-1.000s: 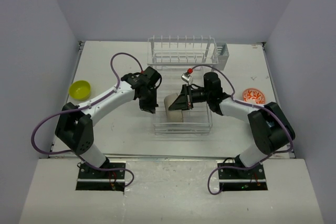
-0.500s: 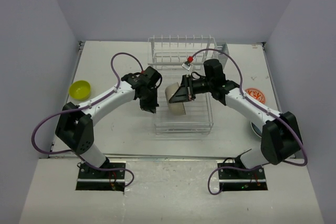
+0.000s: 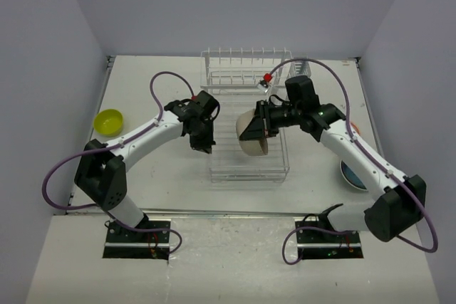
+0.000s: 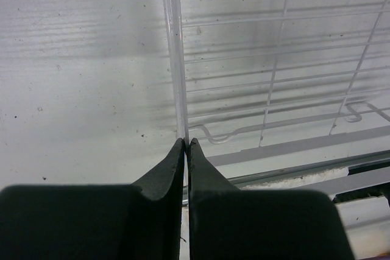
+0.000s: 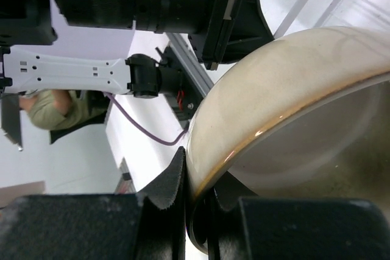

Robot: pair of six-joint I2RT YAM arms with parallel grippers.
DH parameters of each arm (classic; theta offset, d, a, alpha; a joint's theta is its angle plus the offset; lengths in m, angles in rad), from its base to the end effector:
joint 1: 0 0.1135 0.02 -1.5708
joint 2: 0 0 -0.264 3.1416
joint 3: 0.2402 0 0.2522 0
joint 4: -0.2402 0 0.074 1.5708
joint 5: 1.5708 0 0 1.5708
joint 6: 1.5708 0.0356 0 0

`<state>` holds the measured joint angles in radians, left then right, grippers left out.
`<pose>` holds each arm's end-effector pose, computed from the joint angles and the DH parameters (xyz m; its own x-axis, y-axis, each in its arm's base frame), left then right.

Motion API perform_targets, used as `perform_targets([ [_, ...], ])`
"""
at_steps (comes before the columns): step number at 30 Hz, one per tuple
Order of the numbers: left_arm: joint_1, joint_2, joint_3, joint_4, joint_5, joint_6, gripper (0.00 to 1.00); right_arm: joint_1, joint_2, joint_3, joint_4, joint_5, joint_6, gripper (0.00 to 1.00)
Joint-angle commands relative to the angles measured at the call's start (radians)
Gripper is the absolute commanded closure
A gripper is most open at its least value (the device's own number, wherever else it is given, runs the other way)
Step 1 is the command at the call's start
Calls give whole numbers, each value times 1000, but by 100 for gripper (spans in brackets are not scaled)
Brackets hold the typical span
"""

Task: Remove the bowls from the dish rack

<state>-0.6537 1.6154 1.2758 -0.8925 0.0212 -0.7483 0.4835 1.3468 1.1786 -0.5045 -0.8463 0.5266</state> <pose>0.2529 -0.1947 0.2488 -0.9662 -0.1167 -0.2299 -0.0598 0.9688 -0.2407 0.2437 0.1581 0.3282 -0.8924 -0.0923 -0.4417 -0.4374 0.4175 0.7965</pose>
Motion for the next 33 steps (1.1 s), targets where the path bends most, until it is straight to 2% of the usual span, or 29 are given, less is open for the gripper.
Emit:
perform_targets([
  [1, -6, -15, -23, 66, -15, -11, 100, 1, -103, 131, -75, 76, -77, 100],
  [8, 8, -14, -42, 70, -56, 6, 100, -5, -156, 165, -209, 211, -125, 100],
  [14, 60, -26, -78, 87, -58, 38, 100, -37, -181, 177, -328, 432, -145, 100],
  [18, 106, -34, -99, 99, -60, 69, 100, -49, -170, 188, -388, 652, -148, 100],
  [22, 143, -46, -134, 118, -47, 87, 100, -66, -150, 178, -416, 778, -148, 100],
  [33, 184, -58, -168, 155, -26, 121, 100, -106, -26, 72, -425, 934, -139, 100],
])
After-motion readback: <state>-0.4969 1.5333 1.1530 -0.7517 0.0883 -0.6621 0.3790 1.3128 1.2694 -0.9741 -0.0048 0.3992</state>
